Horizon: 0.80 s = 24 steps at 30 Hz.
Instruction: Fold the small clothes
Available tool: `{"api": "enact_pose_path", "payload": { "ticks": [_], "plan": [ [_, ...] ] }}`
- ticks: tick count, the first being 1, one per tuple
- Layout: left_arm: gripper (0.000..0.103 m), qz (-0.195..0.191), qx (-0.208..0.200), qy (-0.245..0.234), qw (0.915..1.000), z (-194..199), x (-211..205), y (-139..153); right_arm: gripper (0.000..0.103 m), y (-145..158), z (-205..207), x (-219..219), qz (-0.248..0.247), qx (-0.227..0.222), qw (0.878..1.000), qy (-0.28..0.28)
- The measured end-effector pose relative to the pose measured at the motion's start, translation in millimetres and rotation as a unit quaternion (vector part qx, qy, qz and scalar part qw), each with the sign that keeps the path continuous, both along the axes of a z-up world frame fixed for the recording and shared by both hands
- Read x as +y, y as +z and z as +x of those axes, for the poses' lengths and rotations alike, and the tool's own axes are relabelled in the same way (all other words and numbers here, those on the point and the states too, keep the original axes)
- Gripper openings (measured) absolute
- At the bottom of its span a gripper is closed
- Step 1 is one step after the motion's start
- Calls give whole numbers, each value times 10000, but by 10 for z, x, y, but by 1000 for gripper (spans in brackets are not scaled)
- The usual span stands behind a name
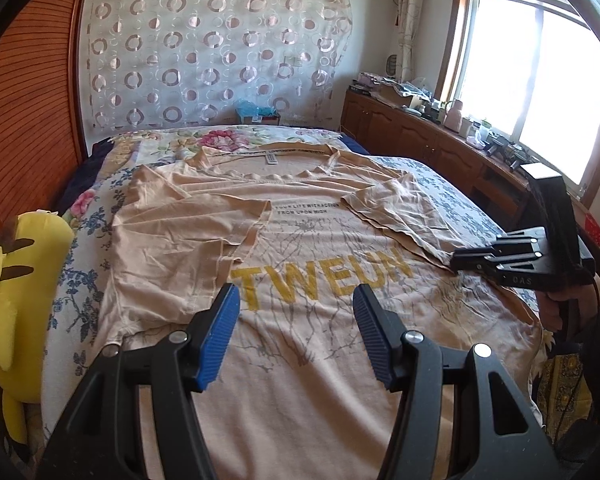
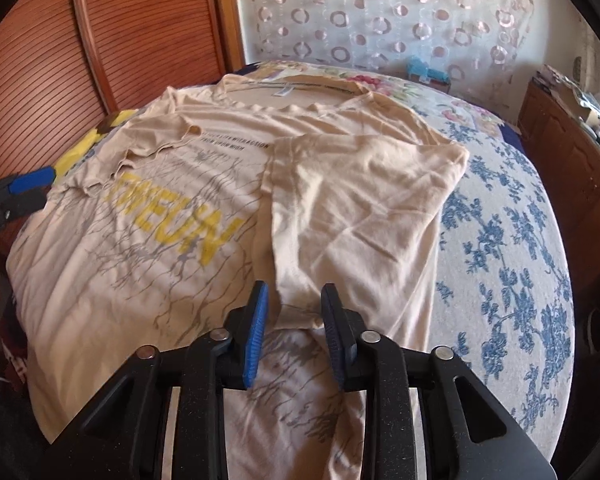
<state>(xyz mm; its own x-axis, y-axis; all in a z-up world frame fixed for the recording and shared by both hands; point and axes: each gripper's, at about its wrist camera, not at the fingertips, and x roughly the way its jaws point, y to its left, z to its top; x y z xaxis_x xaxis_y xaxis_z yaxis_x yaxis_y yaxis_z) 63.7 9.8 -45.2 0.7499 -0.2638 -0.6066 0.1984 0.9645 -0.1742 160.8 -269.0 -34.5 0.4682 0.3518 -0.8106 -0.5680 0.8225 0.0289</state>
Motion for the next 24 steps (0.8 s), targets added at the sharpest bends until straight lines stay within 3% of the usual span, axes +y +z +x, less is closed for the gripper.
{"api": "enact_pose_path", "payload": {
  "ticks": [3,9,11,13,16,24],
  "plan": [
    [58,50,-9,101,9999,20,98,-1,7,-21,-102,60,12,66,9998,207],
    [58,231,42,363,9991,236,379,-19,7,31,-227,91,208,121,9991,361],
    [58,308,95,411,9986,352,467,-29,12,100,-204,62,205,-29,9994,275],
    [58,369,180,464,9981,515,577,-45,28,173,-134,12,176,-229,9995,139],
    [58,523,299,556,9966,748,715,-79,40,210,52,-68,177,-279,9995,-8],
    [58,597,677,722,9933,1343,1035,-217,44,116,822,-339,-78,-294,9976,-620]
  ]
}}
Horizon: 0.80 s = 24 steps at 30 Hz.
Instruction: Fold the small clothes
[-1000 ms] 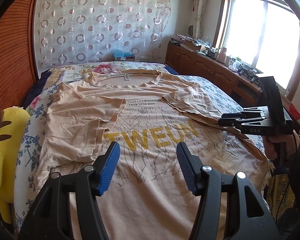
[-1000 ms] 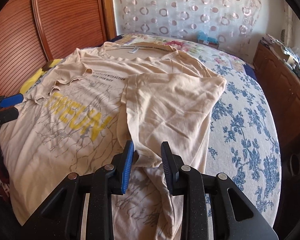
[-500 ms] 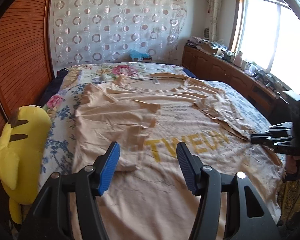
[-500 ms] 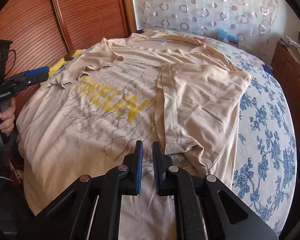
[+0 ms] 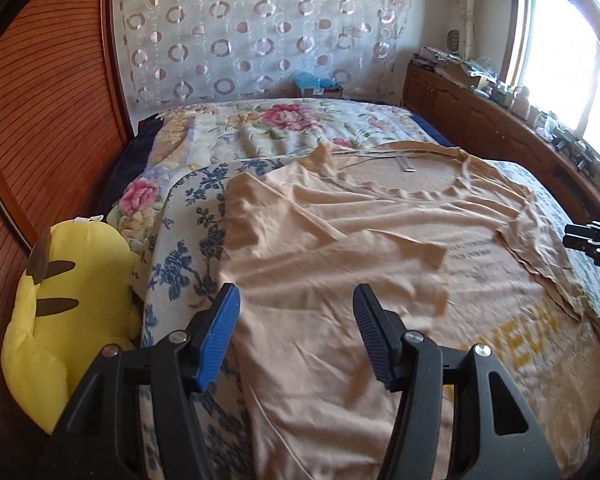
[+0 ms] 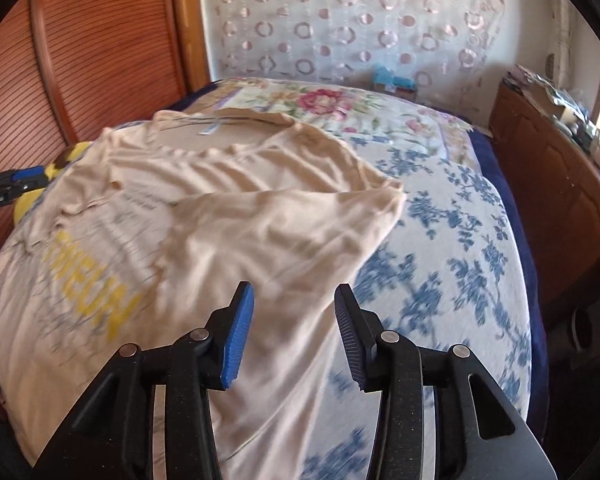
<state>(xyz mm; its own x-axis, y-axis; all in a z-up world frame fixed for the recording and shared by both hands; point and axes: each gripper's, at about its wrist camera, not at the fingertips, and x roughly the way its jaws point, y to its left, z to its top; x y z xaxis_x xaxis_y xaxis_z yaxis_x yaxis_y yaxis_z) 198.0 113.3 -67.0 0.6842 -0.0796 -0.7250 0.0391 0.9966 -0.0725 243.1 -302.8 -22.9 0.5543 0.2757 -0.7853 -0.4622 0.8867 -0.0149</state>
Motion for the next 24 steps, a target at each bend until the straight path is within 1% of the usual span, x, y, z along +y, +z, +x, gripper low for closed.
{"api": "enact_pose_path", "payload": {
  "ticks": [4,11,13,17,21,24],
  "plan": [
    [58,131,143,53,9998,246,83,-87,46,-87,382,-91,-9,141,9998,-166],
    [58,207,332,95,9992,571,198,-190,46,-189,840,-158,-25,231,9991,-346],
    [58,247,366,106,9990,648,213,-213,48,-223,931,-155,-16,284,9990,-338],
    [58,240,440,114,9987,801,248,-259,49,-220,1060,-115,-63,236,9993,-300],
    [58,217,489,115,9985,896,275,-302,53,-240,1086,-81,-67,101,9995,-290],
    [58,231,500,95,9984,944,272,-311,54,-247,1088,-61,-121,57,9996,-264]
  ]
}}
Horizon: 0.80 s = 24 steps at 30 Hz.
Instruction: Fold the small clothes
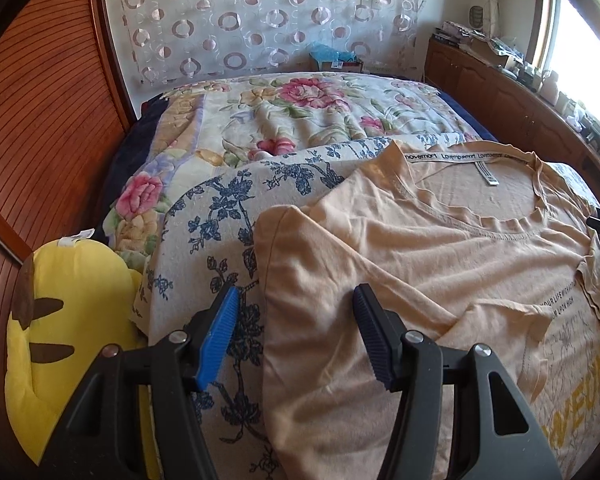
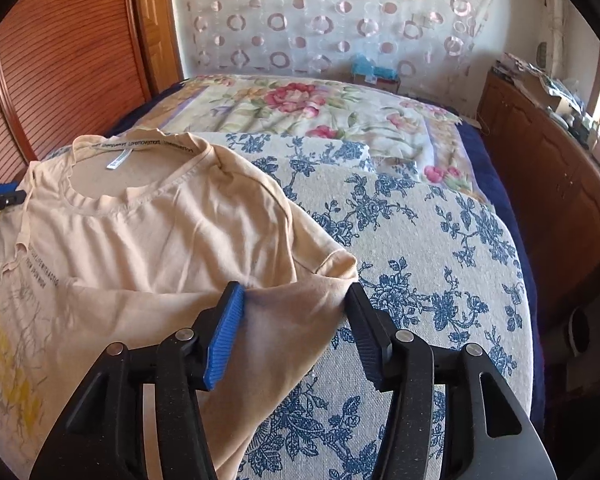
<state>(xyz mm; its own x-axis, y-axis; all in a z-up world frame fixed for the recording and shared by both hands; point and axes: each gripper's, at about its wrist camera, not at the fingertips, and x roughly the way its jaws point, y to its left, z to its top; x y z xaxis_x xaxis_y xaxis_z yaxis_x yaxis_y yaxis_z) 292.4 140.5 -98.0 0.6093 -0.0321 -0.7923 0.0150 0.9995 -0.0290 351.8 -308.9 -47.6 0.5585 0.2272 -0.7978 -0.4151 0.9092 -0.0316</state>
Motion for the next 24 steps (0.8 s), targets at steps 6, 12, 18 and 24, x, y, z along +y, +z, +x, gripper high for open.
{"api": "enact_pose_path", "payload": {
  "ticks": [6,12,18,24],
  "plan": [
    [49,-177,-30,-47,9998,60,5,2,56,-5,1,-1,-12,3,10000,0],
    [2,-356,-115,-222,9991,67,-14,92,56,-20,93,74,-45,161,9998,67],
    [2,-313,-596,-394,9970,-227,-200,442,9,11,127,232,-109,195,9994,278],
    [2,-230,-963,-558,9935,-583,-355,761,4,171,-54,327,47,-122,9995,288]
  ]
}}
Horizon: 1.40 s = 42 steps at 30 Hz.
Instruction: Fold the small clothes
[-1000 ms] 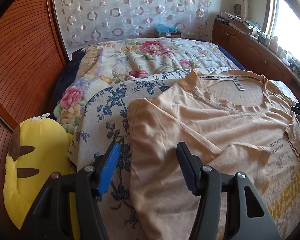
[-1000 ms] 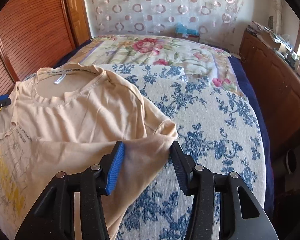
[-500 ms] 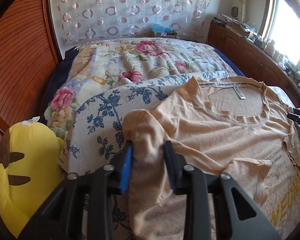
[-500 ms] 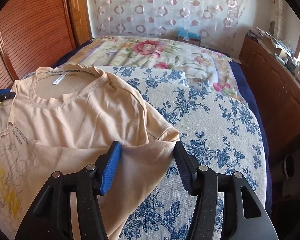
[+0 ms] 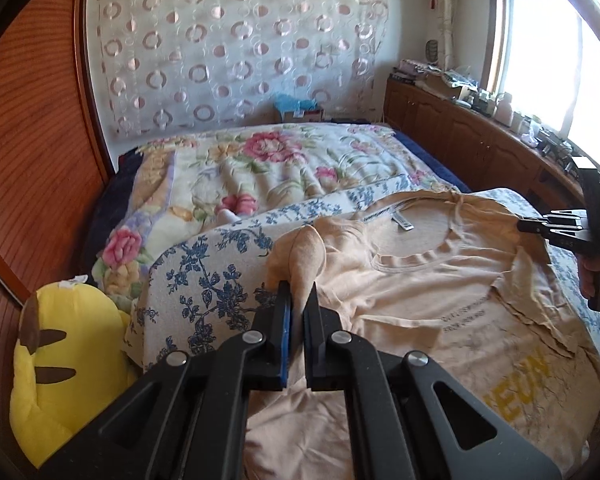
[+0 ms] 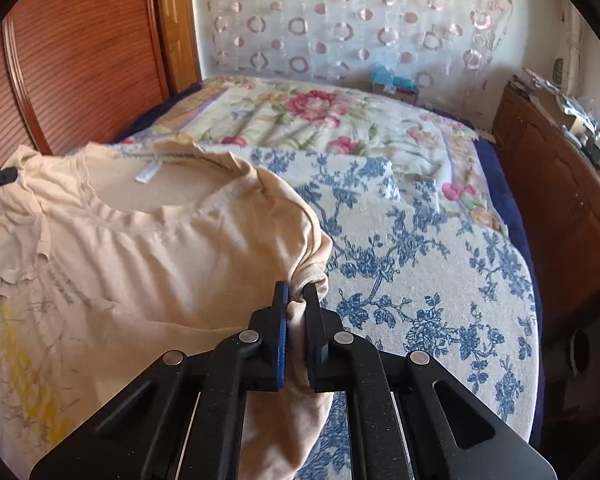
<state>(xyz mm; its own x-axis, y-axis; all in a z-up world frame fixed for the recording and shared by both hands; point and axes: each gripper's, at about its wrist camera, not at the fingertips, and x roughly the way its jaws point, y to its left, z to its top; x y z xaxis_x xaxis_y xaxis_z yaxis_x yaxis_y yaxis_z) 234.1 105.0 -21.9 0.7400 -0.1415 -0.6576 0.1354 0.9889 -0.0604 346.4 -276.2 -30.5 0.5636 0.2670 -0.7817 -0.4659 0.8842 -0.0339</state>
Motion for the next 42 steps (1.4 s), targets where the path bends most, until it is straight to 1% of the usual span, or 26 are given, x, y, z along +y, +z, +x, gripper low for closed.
{"api": "enact_pose_path", "payload": {
  "ticks": [5,9,14,18,21,22,24,26,31,33,38,42],
  "plan": [
    [2,9,-220,-94,9997,-304,-119,171,4,254,-243,22,222,-303,9993,36],
    [2,17,-351,-146,9993,-501,-182,259,4,429,-409,11,439,-378,9983,79],
    [2,31,-514,-201,9985,-788,-252,386,4,601,-640,14,370,-567,9976,137],
    [2,43,-620,-193,9979,-1052,-263,465,4,761,-859,-41,458,-711,9963,169],
    [2,-15,-726,-130,9973,-1287,-235,459,4,842,-1076,-91,539,-800,9951,197],
    [2,-84,-778,-76,9969,-1429,-206,434,4,857,-1169,-117,565,-823,9948,202],
    [2,-112,-793,41,9968,-1658,-151,345,4,860,-1398,-197,614,-865,9942,175],
    [2,-57,-754,121,9971,-1820,-117,251,4,835,-1607,-270,694,-791,9943,195],
    [2,-77,-644,178,9977,-2072,-85,100,4,719,-2038,-359,653,-680,9949,357],
    [2,-83,-664,210,9975,-2139,-80,91,4,666,-2164,-409,713,-587,9950,377],
    [2,-255,-693,299,9968,-2289,-39,93,4,563,-2369,-499,827,-453,9950,336],
    [2,-236,-695,395,9965,-2393,-4,87,4,528,-2490,-547,854,-421,9950,303]
  ]
}}
